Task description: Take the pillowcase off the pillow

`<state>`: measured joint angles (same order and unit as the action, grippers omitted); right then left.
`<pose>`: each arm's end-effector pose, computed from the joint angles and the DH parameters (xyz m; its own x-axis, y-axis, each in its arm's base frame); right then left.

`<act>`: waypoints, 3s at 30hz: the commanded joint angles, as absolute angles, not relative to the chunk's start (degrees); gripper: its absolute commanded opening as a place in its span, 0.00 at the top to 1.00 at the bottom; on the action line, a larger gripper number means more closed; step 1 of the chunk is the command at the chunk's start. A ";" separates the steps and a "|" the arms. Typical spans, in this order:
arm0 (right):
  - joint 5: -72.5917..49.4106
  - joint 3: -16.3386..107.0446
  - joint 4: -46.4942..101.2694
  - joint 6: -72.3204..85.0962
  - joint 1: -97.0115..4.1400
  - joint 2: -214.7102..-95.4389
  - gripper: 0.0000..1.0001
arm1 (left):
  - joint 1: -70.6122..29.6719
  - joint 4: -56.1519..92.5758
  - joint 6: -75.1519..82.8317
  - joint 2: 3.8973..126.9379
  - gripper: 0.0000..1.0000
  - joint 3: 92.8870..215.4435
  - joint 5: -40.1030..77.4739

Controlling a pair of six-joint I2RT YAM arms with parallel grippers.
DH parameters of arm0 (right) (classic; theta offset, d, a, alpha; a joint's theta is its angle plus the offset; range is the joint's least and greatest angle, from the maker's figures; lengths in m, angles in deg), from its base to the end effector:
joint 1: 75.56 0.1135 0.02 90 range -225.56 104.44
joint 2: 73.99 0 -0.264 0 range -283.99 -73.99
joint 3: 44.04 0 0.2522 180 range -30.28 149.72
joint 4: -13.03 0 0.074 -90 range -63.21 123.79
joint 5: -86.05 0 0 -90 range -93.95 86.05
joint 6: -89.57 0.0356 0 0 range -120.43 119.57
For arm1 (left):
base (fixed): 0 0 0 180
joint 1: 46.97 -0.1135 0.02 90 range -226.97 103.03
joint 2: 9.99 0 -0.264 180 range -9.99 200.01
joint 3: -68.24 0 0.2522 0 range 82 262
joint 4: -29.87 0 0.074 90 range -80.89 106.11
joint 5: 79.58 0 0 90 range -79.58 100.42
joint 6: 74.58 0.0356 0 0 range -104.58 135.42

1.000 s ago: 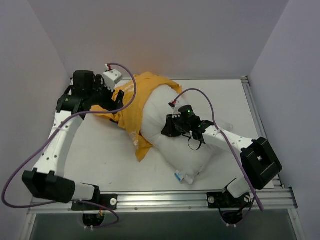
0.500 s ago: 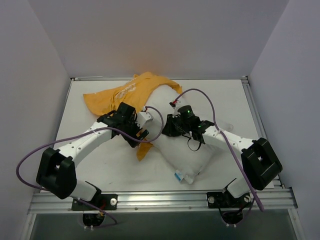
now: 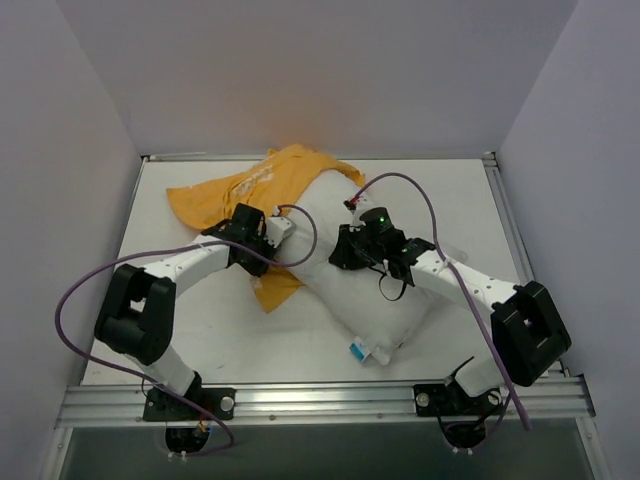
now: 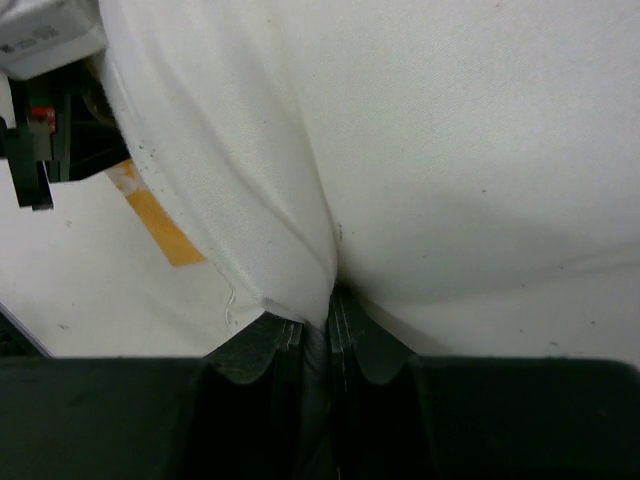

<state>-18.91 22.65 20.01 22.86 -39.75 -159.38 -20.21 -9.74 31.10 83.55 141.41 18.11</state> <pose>0.2666 0.2037 0.2488 -0.6209 0.0231 -0.7836 -0.5536 0.6949 0.4591 0.2902 -0.1517 0.1946 -0.6076 0.6063 -0.5130 0.6961 0.7176 0.0237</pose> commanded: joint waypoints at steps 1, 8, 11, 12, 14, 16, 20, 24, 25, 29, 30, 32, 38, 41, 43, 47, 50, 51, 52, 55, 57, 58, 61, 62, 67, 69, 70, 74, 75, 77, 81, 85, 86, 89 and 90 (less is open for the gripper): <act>-16.42 22.81 26.26 20.41 -43.21 -155.65 1.00 | -26.82 -6.57 30.27 82.65 0.98 141.67 17.98; -16.26 21.93 34.78 12.85 -52.53 -151.08 1.00 | -31.41 -0.34 36.25 74.75 0.98 138.25 18.34; -13.80 23.68 38.82 9.86 -52.80 -147.92 1.00 | -31.41 -3.91 35.46 72.11 0.98 142.18 22.27; -13.27 24.38 39.96 8.55 -53.32 -147.04 1.00 | -31.41 -4.54 34.50 71.14 0.98 143.42 22.55; -13.09 26.49 42.78 7.84 -55.25 -144.67 1.00 | -32.89 -5.33 34.14 69.20 0.98 147.88 19.76; -14.40 27.98 45.15 6.43 -60.34 -143.52 1.00 | -35.70 -7.00 34.32 69.55 0.98 151.50 19.30; -16.95 28.17 47.36 4.14 -69.04 -141.33 1.00 | -45.37 -6.04 34.75 72.01 0.98 156.52 18.42; -16.69 29.04 48.49 3.53 -71.78 -142.63 1.00 | -51.36 -5.07 37.21 73.16 0.98 156.18 18.07; -16.52 29.13 48.68 3.35 -71.87 -143.07 1.00 | -52.23 -4.81 37.48 73.07 0.98 155.65 18.16; -15.82 29.31 49.03 2.04 -73.97 -144.04 1.00 | -55.22 -2.96 37.83 74.64 0.98 156.43 16.32; -14.94 29.66 49.20 1.77 -74.50 -144.04 1.00 | -56.36 -2.88 37.05 76.22 0.98 157.31 15.88; -12.84 30.10 49.99 1.60 -74.86 -143.95 1.00 | -60.21 -3.14 35.90 77.72 0.98 161.07 15.61; -7.73 30.45 51.58 0.72 -75.30 -142.73 1.00 | -64.28 -4.20 36.25 80.54 0.98 165.67 14.47; -8.26 30.71 51.67 0.89 -77.76 -142.29 1.00 | -64.20 -3.76 37.65 79.58 0.98 163.83 15.87; -8.26 30.89 51.75 1.15 -77.85 -142.55 1.00 | -63.85 -3.67 37.83 78.26 0.98 161.81 18.15; -11.23 30.37 49.39 2.82 -77.85 -142.73 1.00 | -61.92 -3.93 38.18 75.53 0.98 157.85 21.85; -14.13 30.97 46.40 4.40 -77.85 -144.12 1.00 | -59.63 -4.46 38.80 73.95 0.98 155.65 23.25; -14.32 31.59 46.04 4.67 -77.85 -144.83 1.00 | -59.45 -4.28 38.10 73.34 0.98 155.30 23.34; -14.49 32.03 45.87 4.84 -77.85 -145.79 1.00 | -59.28 -4.37 37.66 73.16 0.98 155.56 23.08; -14.50 32.04 43.68 6.95 -78.02 -145.37 1.00 | -59.10 -6.12 36.95 72.98 0.98 156.96 22.03; -15.11 30.55 38.96 10.27 -79.60 -143.88 1.00 | -58.92 -6.65 37.13 72.54 0.98 157.76 21.32; -16.50 28.10 36.57 12.04 -80.74 -142.91 1.00 | -58.92 -6.83 37.30 72.37 0.98 157.67 20.97; -18.01 25.36 30.32 17.93 -86.01 -139.39 1.00 | -59.54 -6.22 38.97 71.84 0.98 156.44 17.46; -17.32 25.35 29.87 18.55 -86.98 -138.43 1.00 | -59.80 -6.13 39.67 71.84 0.98 156.00 16.93; -16.43 26.41 30.39 18.65 -93.04 -137.37 1.00 | -60.59 -6.13 43.02 70.52 0.98 152.75 16.31; -17.48 25.89 29.79 19.08 -94.71 -136.40 1.00 | -60.59 -5.78 42.84 69.90 0.98 151.70 16.40; -18.62 25.36 28.91 19.35 -95.33 -135.70 1.00 | -60.59 -5.86 42.84 69.82 0.98 151.35 17.44; -23.98 23.60 29.07 20.32 -94.12 -137.88 1.00 | -58.93 -10.15 41.88 70.08 0.98 151.78 23.33; -24.08 23.16 29.16 20.05 -93.50 -138.24 1.00 | -58.40 -11.39 41.96 69.99 0.98 151.96 24.65; -23.99 22.28 29.43 20.05 -91.83 -138.50 0.96 | -56.12 -14.46 44.23 69.82 0.92 152.22 30.35; -24.25 22.27 31.35 19.97 -89.98 -139.03 0.02 | -50.58 -30.16 52.23 69.55 0.06 153.97 40.99; -19.35 27.70 36.97 16.89 -87.43 -138.77 0.00 | -50.48 -31.54 48.74 66.22 0.06 155.65 42.60; -18.20 28.68 39.51 16.54 -86.99 -138.94 0.00 | -50.83 -30.83 45.77 64.65 0.06 156.17 39.02; -15.82 31.94 44.09 15.75 -86.37 -139.91 0.00 | -51.45 -28.54 39.01 62.62 0.06 157.40 30.49; -15.38 32.38 44.98 15.75 -86.29 -140.17 0.00 | -52.41 -29.15 37.50 62.44 0.06 158.45 25.42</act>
